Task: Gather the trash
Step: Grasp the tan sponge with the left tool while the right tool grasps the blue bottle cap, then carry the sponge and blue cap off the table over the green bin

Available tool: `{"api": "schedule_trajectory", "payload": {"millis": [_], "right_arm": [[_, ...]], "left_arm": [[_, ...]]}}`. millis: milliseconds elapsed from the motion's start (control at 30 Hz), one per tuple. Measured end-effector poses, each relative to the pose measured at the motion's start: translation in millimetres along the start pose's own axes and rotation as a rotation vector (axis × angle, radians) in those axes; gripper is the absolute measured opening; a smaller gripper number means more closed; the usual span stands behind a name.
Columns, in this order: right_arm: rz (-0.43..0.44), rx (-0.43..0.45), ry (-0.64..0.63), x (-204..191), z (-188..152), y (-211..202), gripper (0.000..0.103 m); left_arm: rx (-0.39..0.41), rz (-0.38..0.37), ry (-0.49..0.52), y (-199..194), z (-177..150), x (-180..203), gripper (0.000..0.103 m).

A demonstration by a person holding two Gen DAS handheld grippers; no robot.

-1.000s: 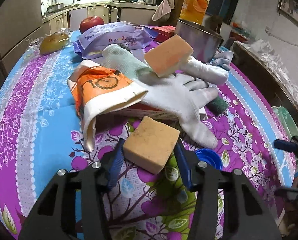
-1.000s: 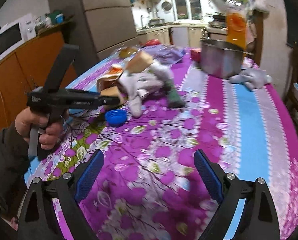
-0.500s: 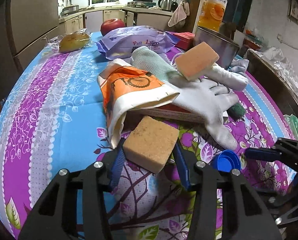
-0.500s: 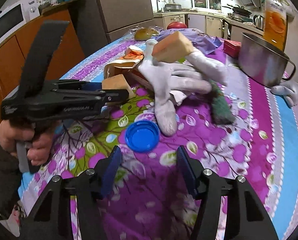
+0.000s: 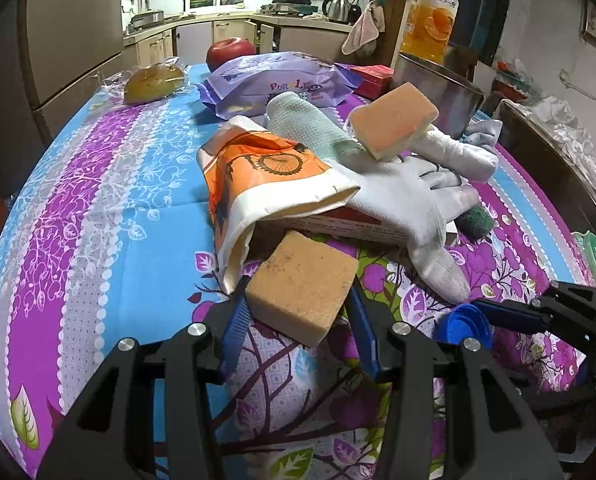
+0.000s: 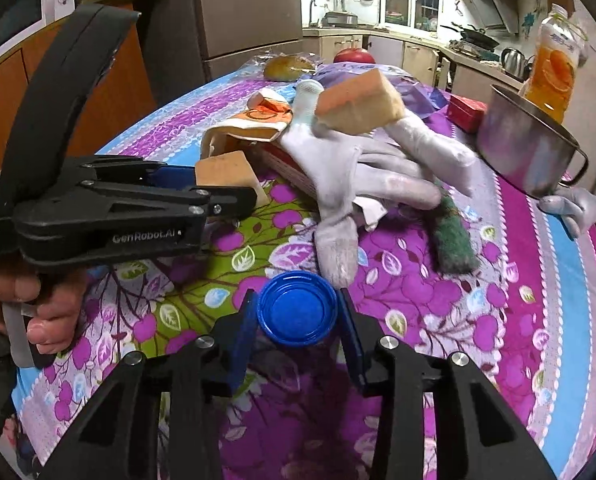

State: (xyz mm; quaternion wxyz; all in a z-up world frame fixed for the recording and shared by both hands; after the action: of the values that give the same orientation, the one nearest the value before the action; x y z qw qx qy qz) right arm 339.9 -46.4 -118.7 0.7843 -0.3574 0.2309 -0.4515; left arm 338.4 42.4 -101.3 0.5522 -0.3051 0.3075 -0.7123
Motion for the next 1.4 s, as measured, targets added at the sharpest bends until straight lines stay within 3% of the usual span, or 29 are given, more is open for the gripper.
{"api": "schedule_trajectory", "payload": {"millis": [233,767,1000,1400], "right_arm": [[-0.043,0.084,0.038,7.9,-21.2,-38.6,0.04],[-0.266,0.401,0.191,43.4,-42.7,-164.6,0.04],[-0.32,0.463,0.22,58.3,-56.5,-207.6,0.04],[-0.451,0.491,0.28,112.2,-96.5,-281.0,0.04]], "left_arm": [[0.044,0.027,0.015,-22.1,-11.3,18.0,0.043],[0.368,0.15,0.021,-135.0,-30.9,100.1,0.043],[0.421,0.104,0.026,-156.9,-27.8,132.4,0.043],[0.437,-0.011,0.103,-154.6,-18.3,217.1,0.043]]}}
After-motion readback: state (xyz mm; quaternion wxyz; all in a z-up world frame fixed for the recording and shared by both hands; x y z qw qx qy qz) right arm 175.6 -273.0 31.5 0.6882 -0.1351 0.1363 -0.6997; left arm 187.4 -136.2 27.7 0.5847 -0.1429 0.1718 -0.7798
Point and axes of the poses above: each gripper's, at about its wrist camera, not at the fingertips, and y roughly the way its jaws point, x to its right, z to its top, the point moved 4 cm from there along y, roughly the way its jaws point, and after that the axes turned 1 degree about -x, right-handed, at the moved point
